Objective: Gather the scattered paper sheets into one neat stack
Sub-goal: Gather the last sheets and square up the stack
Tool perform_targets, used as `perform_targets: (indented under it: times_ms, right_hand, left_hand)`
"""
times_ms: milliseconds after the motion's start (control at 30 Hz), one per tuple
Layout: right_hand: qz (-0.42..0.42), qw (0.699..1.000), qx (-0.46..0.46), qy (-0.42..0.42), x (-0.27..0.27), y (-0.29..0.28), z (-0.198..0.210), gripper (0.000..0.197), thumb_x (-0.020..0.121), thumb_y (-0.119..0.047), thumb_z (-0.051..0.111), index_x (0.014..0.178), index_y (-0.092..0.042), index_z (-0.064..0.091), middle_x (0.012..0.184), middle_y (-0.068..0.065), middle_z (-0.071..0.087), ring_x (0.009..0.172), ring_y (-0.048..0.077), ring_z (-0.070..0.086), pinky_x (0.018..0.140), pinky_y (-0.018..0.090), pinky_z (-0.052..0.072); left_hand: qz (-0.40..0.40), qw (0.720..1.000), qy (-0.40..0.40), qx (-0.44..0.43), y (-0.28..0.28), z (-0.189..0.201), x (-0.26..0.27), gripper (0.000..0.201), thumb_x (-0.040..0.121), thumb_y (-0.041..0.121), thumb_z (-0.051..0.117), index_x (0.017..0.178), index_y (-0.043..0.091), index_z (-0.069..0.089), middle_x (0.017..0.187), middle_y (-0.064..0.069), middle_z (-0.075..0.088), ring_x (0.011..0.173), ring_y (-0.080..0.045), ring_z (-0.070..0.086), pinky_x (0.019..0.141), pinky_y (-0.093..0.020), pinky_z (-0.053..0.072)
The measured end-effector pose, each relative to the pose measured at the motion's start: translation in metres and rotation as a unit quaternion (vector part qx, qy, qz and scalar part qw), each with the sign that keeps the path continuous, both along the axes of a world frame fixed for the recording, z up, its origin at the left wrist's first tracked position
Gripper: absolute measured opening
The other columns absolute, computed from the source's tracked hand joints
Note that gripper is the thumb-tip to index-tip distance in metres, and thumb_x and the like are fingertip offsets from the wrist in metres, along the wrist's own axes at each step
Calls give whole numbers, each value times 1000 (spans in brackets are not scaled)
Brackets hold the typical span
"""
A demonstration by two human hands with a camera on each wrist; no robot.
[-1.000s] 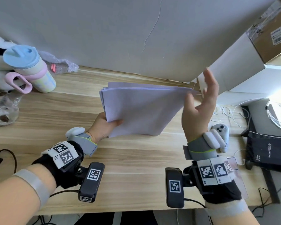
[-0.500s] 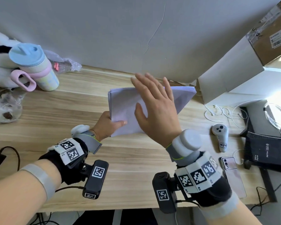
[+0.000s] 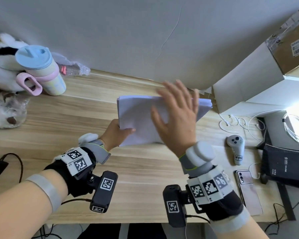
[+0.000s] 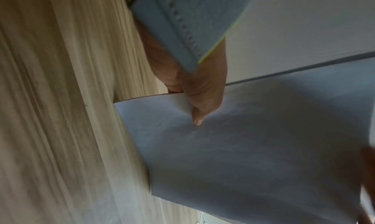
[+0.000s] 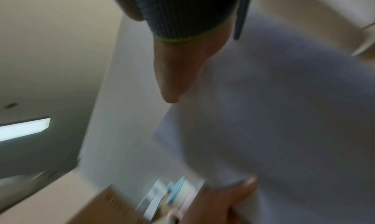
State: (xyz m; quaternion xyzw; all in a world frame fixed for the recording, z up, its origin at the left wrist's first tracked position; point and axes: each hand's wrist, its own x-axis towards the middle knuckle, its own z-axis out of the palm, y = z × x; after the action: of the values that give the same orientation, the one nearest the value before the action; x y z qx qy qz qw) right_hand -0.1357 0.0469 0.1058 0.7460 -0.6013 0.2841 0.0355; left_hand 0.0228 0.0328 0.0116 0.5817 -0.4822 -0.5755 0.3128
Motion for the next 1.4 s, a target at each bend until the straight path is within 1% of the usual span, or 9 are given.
perform_targets:
  times_ms: [167,300,367,467,767,933,1133,1233,1400]
  right_hand:
    - [-127,969,-22,-211,-65,-3,-18,60,77,-35,72,127,-11,50,136,6,49,128,21,45,108,42,35]
    - [-43,834,211,-508,-67,-2,-26,24,79,-7,71,100,-15,63,92,-11,72,87,1,65,78,20,49]
    - [-51,803,233,-545,-63,-2,-29,18,81,-3,67,87,-19,67,78,-14,73,78,0,66,73,17,50]
    - [-41,775,216,-592,-59,-3,-30,18,80,-1,66,84,-18,67,74,-14,73,75,-1,66,71,15,51]
    - [-5,783,194,-592,-65,4,-37,45,65,-22,73,108,-21,59,92,-4,62,75,-7,60,70,9,45]
    - [10,797,184,-576,-64,0,-30,34,61,-42,67,88,-22,66,87,-10,67,78,-3,60,70,10,44]
    - [8,793,192,-578,-59,-4,-31,23,59,-40,70,71,-22,64,63,-17,65,64,-3,56,61,11,42]
    - [18,783,211,-584,-66,-2,-38,9,66,-22,74,74,-22,69,71,-16,69,73,-1,61,71,15,47]
    - [1,762,264,-591,-66,5,-63,30,68,-10,71,96,-20,66,88,-12,73,86,2,66,76,17,51]
  left_hand:
    - [-7,1000,-15,12,-3,1,6,17,83,2,63,81,19,62,87,-4,62,79,-11,57,76,-23,48]
    - [-7,1000,11,16,-7,7,10,26,78,2,70,80,26,61,88,4,64,81,-4,60,89,-31,47]
    - [2,999,37,5,-10,13,10,30,69,6,78,83,28,63,93,3,67,80,2,64,90,-31,48]
    - [8,998,55,-19,-14,23,7,35,65,14,81,92,28,65,111,-8,69,101,-15,65,94,-33,50]
    - [57,991,103,-67,-11,37,7,27,69,7,76,86,26,67,75,23,73,76,8,67,76,-15,51]
    - [88,981,120,-127,-12,55,0,24,60,23,80,81,21,67,69,23,72,71,7,66,69,-11,51]
    - [87,984,85,-132,-18,54,-6,19,63,18,82,71,23,66,61,23,69,63,8,61,63,-10,47]
    - [63,986,94,-124,-18,46,-1,25,67,7,79,79,26,67,68,27,71,71,11,65,68,-9,50]
    - [51,993,87,-62,-12,16,2,34,67,0,78,86,26,67,75,22,73,78,8,67,77,-14,54]
